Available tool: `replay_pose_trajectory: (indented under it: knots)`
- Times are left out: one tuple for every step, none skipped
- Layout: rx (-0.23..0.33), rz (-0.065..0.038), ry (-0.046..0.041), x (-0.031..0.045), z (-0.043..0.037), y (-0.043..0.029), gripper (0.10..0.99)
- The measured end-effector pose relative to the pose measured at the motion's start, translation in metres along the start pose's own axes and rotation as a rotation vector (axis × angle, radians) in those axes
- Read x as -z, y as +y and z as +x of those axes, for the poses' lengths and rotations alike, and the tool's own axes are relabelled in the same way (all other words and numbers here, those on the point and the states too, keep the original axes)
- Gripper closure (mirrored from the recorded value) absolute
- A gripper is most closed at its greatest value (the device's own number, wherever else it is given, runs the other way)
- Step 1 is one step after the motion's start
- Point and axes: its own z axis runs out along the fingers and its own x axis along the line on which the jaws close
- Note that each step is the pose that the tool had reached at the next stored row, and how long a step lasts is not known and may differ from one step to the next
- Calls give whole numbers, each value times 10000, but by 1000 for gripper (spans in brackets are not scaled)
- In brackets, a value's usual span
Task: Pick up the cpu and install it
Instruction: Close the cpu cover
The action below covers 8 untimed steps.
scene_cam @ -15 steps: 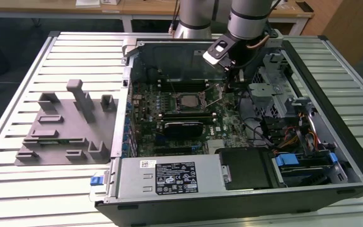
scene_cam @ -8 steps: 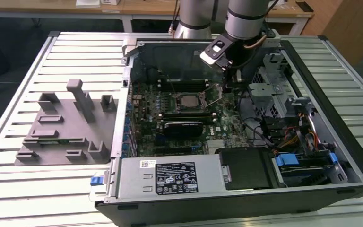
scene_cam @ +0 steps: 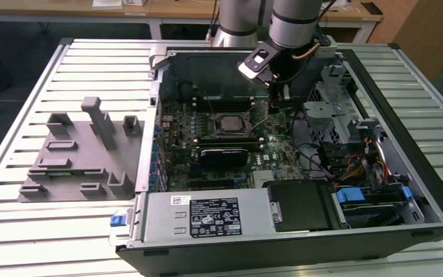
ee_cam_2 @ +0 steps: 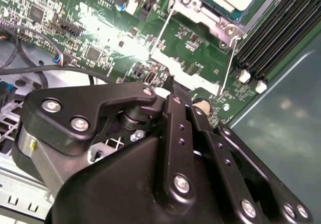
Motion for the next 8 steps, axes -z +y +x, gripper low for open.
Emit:
replay_pose_trajectory:
  knots:
    - [0, 0, -1, 1, 0, -13, 980]
    - [0, 1, -2, 1, 0, -26, 980]
    - [1, 0, -1, 2, 0, -38, 980]
    - [1, 0, -1, 2, 0, -51, 980]
    - [1, 1, -1, 2, 0, -64, 980]
    - [0, 0, -1, 3, 1, -78, 980]
    - [0, 0, -1, 3, 1, -90, 980]
    - [0, 0, -1, 3, 1, -102, 980]
